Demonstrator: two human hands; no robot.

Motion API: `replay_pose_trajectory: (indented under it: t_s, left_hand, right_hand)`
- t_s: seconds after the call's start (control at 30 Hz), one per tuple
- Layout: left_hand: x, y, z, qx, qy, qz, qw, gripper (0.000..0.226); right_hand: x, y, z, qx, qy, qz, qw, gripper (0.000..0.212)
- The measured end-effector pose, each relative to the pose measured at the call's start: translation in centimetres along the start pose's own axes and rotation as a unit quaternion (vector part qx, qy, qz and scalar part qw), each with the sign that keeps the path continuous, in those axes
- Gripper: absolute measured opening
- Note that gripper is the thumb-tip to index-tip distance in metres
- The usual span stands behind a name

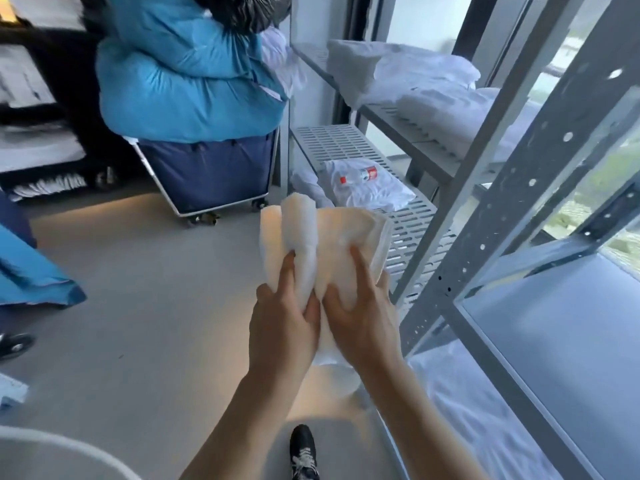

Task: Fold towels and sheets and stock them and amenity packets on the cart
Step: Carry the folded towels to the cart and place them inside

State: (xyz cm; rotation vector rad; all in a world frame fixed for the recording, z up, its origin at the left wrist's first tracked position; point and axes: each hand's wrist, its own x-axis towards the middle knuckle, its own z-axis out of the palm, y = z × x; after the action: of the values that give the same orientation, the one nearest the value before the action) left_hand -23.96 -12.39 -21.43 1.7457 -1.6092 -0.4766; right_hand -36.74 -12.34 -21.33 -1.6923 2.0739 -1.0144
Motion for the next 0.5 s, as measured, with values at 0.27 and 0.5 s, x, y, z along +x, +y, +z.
replay_pose_trajectory:
  t_s: [0.27,0.5]
  left_hand:
    - [12.9,-2.2,2.2,0.02,0.048,-0.042,0.998,0.056]
    - [20.6,-4.9,0.8,0.019,0.113,-0.102,0.988,0.056]
  right_hand:
    - [13.4,-1.2,7.5,0.039,-0.068,-0.031,0.996,0.072]
    - [21.8,-5.9,12.8,0.076,-0.124,-0.109,0.983,0.065]
